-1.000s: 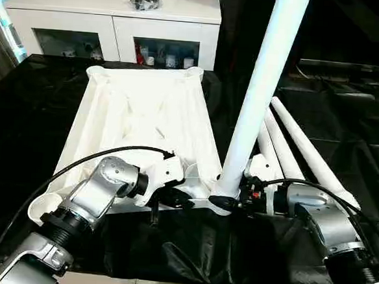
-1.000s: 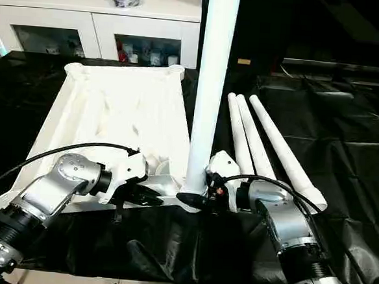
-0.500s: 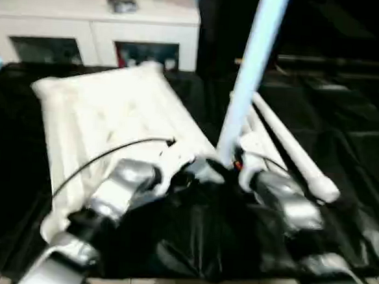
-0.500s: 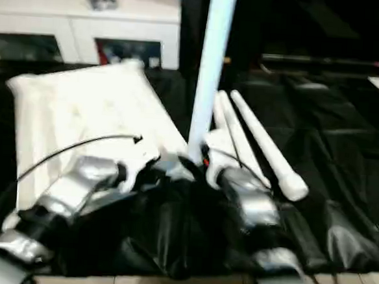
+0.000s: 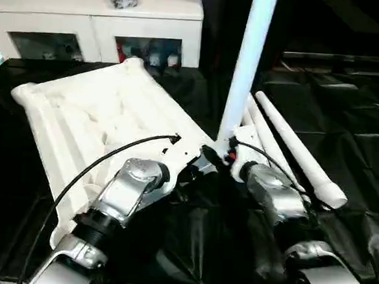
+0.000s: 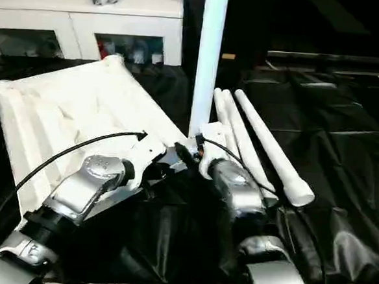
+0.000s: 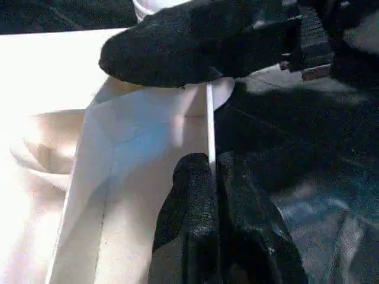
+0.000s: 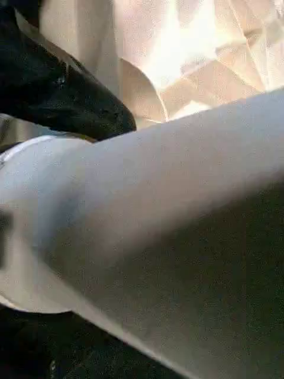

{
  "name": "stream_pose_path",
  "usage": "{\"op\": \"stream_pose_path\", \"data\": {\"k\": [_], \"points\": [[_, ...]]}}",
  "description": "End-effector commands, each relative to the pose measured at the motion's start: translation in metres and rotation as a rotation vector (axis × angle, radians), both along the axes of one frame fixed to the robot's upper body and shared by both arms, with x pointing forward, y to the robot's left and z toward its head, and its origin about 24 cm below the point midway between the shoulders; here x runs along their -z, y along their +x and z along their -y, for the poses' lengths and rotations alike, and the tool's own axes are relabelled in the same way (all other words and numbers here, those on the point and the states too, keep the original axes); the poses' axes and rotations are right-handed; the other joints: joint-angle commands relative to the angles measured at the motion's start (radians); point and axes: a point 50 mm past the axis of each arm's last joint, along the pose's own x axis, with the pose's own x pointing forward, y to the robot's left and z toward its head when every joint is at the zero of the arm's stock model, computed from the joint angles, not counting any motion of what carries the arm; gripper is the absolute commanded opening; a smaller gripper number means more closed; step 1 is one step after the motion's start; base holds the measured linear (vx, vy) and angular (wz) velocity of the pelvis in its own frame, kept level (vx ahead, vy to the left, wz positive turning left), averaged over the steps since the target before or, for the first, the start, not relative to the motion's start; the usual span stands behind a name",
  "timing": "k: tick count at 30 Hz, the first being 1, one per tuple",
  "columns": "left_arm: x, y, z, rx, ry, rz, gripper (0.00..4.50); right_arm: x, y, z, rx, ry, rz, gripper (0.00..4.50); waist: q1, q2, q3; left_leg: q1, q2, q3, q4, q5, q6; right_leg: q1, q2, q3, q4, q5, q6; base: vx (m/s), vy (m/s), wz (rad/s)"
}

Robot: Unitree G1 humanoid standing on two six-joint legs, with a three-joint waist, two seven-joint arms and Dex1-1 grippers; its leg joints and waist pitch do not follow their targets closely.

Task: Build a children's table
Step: Rotate leg to tighten

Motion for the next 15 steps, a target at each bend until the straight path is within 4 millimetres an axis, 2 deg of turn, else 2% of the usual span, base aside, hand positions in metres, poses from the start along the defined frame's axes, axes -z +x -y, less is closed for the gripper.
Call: {"op": "stream_pose_path", "data": {"k": [1,2,4,5,6,7,8,9,10,11,15], "points": [[-0.013,-0.006,0.016,0.138,-0.077,0.033,0.0,0.004,-0.012,-0.005,-0.158,0.0,-0.009,3.69,0.002,-0.003,-0.067,0.023,0.074,-0.026,-0.064,-0.242,0.051,0.044,-0.087,0.061,-0.071,-0.146,-0.218,0.0,0.0,0.0],[-0.013,-0.006,0.016,0.138,-0.077,0.033,0.0,0.004,-0.012,-0.005,-0.158,0.0,-0.009,3.69,0.005,-0.003,-0.066,0.023,0.075,-0.027,-0.065,-0.244,0.05,0.045,-0.087,0.06,-0.072,-0.148,-0.218,0.0,0.0,0.0],[-0.012,-0.006,0.011,0.191,-0.069,0.015,0.0,0.001,-0.024,0.008,-0.283,-0.016,0.005,3.69,0.008,-0.004,-0.066,0.023,0.075,-0.027,-0.065,-0.248,0.049,0.045,-0.088,0.061,-0.072,-0.153,-0.219,0.0,0.0,0.0],[-0.012,-0.006,0.008,0.211,-0.061,0.011,0.0,0.001,-0.03,0.013,-0.336,-0.026,0.003,3.69,0.019,-0.006,-0.066,0.027,0.076,-0.025,-0.062,-0.252,0.058,0.044,-0.088,0.063,-0.075,-0.162,-0.207,0.0,0.0,0.0],[-0.012,-0.006,0.008,0.212,-0.06,0.011,0.0,0.001,-0.03,0.014,-0.339,-0.027,0.002,3.69,0.021,-0.006,-0.067,0.027,0.076,-0.025,-0.062,-0.249,0.059,0.043,-0.088,0.063,-0.074,-0.16,-0.21,0.0,0.0,0.0],[-0.012,-0.006,0.006,0.22,-0.054,0.01,0.0,0.0,-0.033,0.016,-0.366,-0.034,-0.002,3.69,0.02,-0.006,-0.066,0.025,0.076,-0.024,-0.063,-0.249,0.058,0.043,-0.088,0.063,-0.073,-0.161,-0.215,0.0,0.0,0.0],[-0.012,-0.005,0.005,0.228,-0.048,0.006,0.0,0.0,-0.035,0.018,-0.393,-0.039,-0.008,3.69,0.02,0.003,-0.063,0.025,0.078,-0.026,-0.065,-0.268,0.049,0.041,-0.087,0.061,-0.078,-0.191,-0.212,0.0,0.0,0.0],[-0.013,-0.005,0.001,0.26,-0.037,0.006,0.0,-0.001,-0.042,0.024,-0.463,-0.051,-0.025,3.69,0.02,0.001,-0.062,0.027,0.077,-0.027,-0.065,-0.279,0.046,0.042,-0.087,0.06,-0.081,-0.206,-0.21,0.0,0.0,0.0],[-0.013,-0.005,0.001,0.26,-0.037,0.006,0.0,-0.001,-0.042,0.024,-0.463,-0.051,-0.025,3.69,0.022,-0.001,-0.062,0.027,0.076,-0.027,-0.065,-0.287,0.044,0.044,-0.085,0.06,-0.081,-0.217,-0.205,0.0,0.0,0.0],[-0.013,-0.005,0.001,0.26,-0.037,0.006,0.0,-0.001,-0.042,0.024,-0.463,-0.051,-0.025,3.69,0.024,0.0,-0.063,0.03,0.078,-0.025,-0.065,-0.294,0.041,0.04,-0.089,0.063,-0.081,-0.23,-0.206,0.0,0.0,0.0],[-0.016,-0.007,-0.006,0.345,-0.03,-0.008,0.0,-0.005,-0.049,0.028,-0.556,-0.052,-0.057,3.36,0.025,-0.002,-0.063,0.023,0.078,-0.027,-0.066,-0.275,0.044,0.043,-0.09,0.06,-0.08,-0.237,-0.204,0.0,0.0,0.0]]}}
